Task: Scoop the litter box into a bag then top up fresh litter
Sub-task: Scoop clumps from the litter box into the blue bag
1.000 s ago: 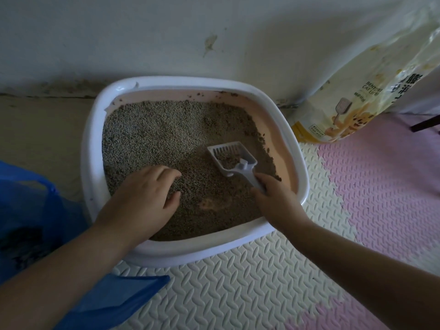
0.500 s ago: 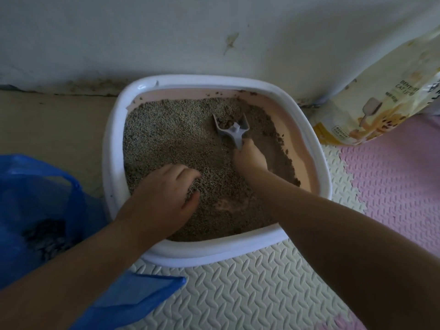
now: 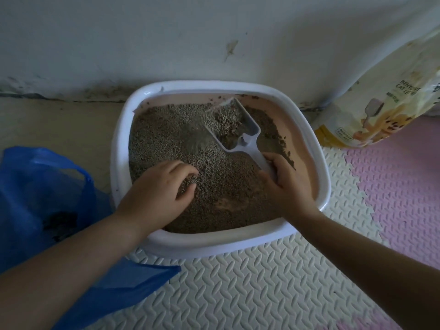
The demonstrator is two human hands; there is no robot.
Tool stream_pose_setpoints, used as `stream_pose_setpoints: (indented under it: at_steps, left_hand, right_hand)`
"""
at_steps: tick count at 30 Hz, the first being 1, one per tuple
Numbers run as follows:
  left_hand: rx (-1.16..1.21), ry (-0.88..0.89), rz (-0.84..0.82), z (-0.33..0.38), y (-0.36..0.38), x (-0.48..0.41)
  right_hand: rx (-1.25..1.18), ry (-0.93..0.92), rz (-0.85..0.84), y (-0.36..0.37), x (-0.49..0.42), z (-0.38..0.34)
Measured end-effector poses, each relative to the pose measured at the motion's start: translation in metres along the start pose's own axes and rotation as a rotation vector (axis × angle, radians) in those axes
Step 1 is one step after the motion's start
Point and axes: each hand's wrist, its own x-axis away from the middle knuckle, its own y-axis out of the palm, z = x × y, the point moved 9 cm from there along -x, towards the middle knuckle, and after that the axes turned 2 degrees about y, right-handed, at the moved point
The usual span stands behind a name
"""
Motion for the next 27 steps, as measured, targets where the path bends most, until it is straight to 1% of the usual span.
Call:
stream_pose_setpoints:
  at_steps: [3, 8, 11, 13, 17, 22, 27]
  left_hand:
    - [0.039, -0.008, 0.048, 0.001, -0.008, 0.004]
    - [0.011, -0.049, 0.030, -0.004, -0.009, 0.017]
    - [-0.024, -0.074, 0.006, -0.008, -0.010, 0.027]
    - [-0.073, -0.083, -0.019, -0.011, -0.010, 0.033]
    - [-0.170, -0.120, -0.058, -0.020, -0.013, 0.042]
    - [-0.267, -0.156, -0.049, -0.030, -0.013, 0.045]
    - [-0.248, -0.167, -0.004, -0.031, -0.011, 0.047]
  right_hand:
    - [-0.123, 0.003, -0.023, -0.006, 0.011, 0.007]
    - [-0.139, -0.045, -0.043, -0.023, 0.017, 0.013]
    - [-0.120, -0.043, -0.095, -0.029, 0.016, 0.019]
    - [-0.123, -0.009, -0.079, -0.036, 0.013, 0.025]
    - [0.061, 0.004, 0.001, -0.055, -0.004, 0.039]
    - [0.167, -0.015, -0.102, -0.054, -0.033, 0.056]
    - [-0.051, -0.051, -0.154, -0.025, -0.028, 0.046]
